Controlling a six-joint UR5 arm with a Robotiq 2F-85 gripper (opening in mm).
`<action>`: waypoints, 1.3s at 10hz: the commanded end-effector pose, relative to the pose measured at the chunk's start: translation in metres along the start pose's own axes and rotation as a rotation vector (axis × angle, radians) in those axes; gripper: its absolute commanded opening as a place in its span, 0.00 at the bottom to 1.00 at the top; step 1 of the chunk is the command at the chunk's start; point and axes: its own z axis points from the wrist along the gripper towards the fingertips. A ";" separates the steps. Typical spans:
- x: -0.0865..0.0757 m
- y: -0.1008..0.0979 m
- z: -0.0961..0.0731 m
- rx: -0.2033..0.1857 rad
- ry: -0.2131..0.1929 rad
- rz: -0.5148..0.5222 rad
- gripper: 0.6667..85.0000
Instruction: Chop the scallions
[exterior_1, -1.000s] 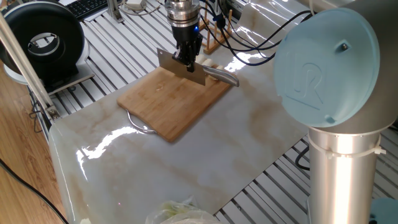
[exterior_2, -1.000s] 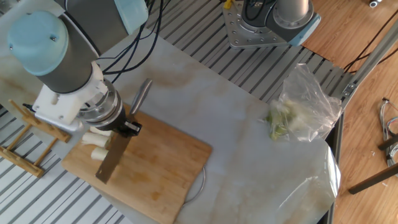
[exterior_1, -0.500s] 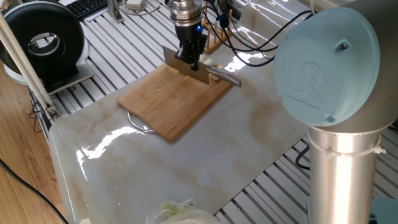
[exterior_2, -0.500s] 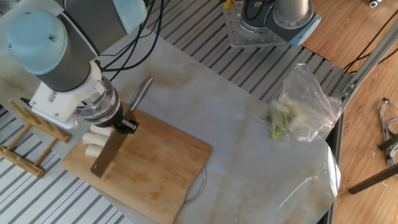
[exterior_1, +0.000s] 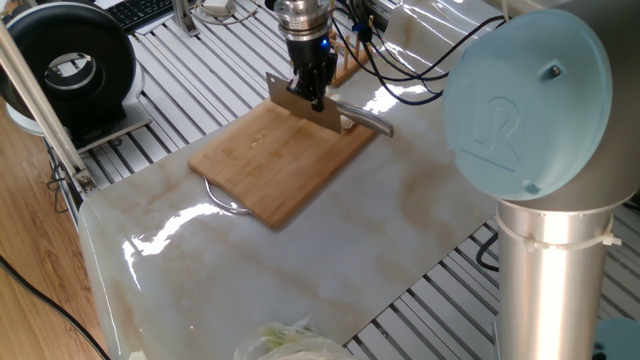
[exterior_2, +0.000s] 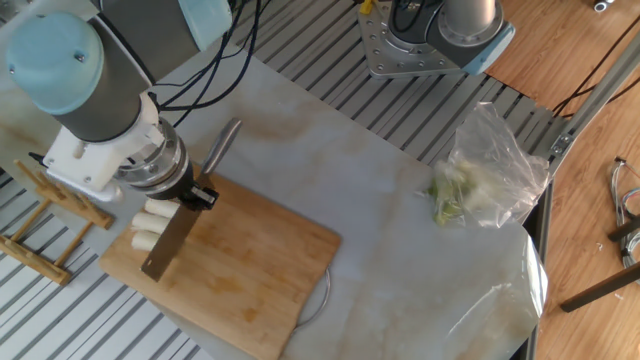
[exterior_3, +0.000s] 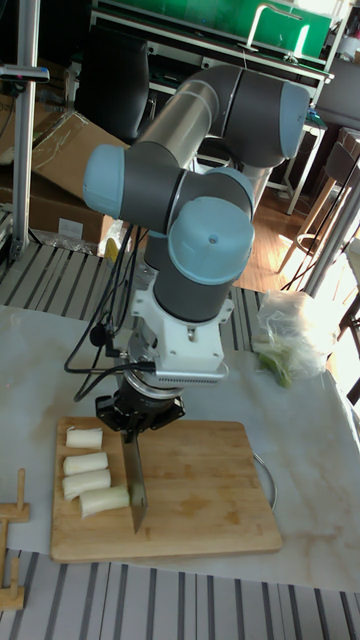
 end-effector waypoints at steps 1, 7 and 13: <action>0.003 -0.013 0.001 -0.008 -0.014 -0.014 0.01; -0.016 -0.004 0.005 -0.026 -0.075 0.029 0.01; -0.020 -0.009 0.003 -0.028 -0.089 0.069 0.01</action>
